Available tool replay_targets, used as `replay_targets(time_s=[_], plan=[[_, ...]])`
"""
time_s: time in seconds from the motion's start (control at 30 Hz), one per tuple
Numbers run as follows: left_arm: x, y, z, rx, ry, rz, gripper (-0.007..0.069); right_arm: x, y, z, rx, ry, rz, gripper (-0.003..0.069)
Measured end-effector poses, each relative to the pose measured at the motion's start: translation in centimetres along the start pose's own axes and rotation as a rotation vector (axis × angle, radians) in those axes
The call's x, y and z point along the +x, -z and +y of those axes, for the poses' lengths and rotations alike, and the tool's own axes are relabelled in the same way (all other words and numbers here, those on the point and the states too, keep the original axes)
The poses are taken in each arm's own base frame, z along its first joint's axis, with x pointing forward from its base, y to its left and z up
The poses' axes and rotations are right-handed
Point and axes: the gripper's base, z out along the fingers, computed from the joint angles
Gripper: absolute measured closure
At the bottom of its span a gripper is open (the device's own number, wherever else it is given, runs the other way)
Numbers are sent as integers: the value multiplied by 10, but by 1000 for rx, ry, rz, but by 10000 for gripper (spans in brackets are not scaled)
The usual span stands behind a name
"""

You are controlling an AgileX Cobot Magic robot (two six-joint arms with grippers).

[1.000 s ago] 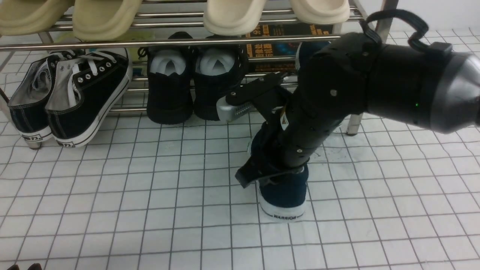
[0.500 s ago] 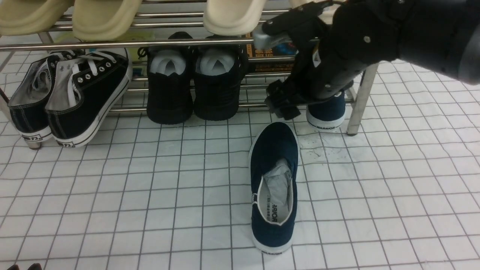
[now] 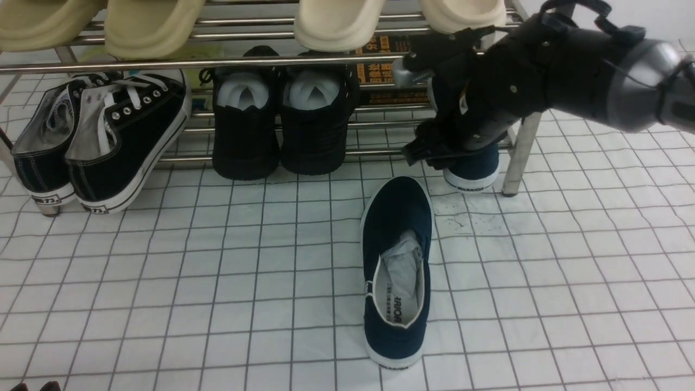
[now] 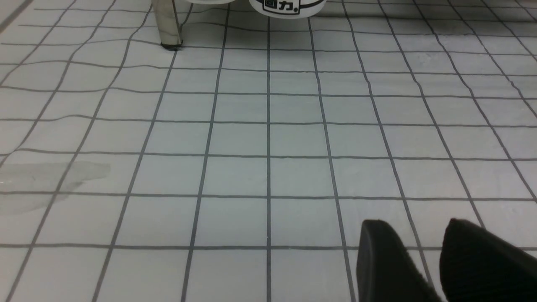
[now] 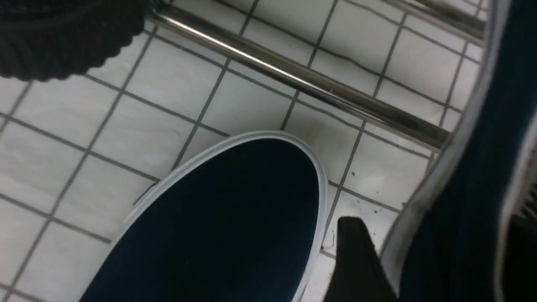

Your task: Take the shoes off the shelf with your hand from the white checkered tablecloth.

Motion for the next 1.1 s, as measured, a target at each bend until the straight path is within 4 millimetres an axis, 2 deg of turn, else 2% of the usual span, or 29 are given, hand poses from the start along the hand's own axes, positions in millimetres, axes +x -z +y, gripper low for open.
replay_targets(time_s=[0.1,0.17,0.2,0.23,0.27,0.37,0.4,0.47,0.5,0.57,0.6,0.63,0.7,0.73,0.77,0.93,1.1], plan=[[0,0,0,0,0,0,385,3,-8,-1,12,11,22,389],[0,0,0,0,0,0,385,4,-6,-3,19,8,39,547],[0,0,0,0,0,0,385,4,-5,-3,20,8,41,559],[0,0,0,0,0,0,385,6,-1,-4,17,-6,68,620],[0,0,0,0,0,0,385,7,5,-4,16,-16,91,633],[0,0,0,0,0,0,385,10,30,-3,-6,-43,161,634],[0,0,0,0,0,0,385,12,55,-2,-44,-61,204,634],[0,0,0,0,0,0,385,16,86,-1,-95,-75,243,634],[0,0,0,0,0,0,385,16,89,-1,-99,-78,245,634],[0,0,0,0,0,0,385,23,109,1,-137,-91,277,634],[0,0,0,0,0,0,385,33,125,2,-173,-102,287,634],[0,0,0,0,0,0,385,38,129,3,-181,-103,294,634],[0,0,0,0,0,0,385,55,132,4,-201,-114,322,634],[0,0,0,0,0,0,385,56,132,4,-203,-116,325,634],[0,0,0,0,0,0,385,71,127,6,-207,-123,347,634],[0,0,0,0,0,0,385,100,102,8,-198,-134,374,634],[0,0,0,0,0,0,385,107,91,10,-205,-150,334,634]])
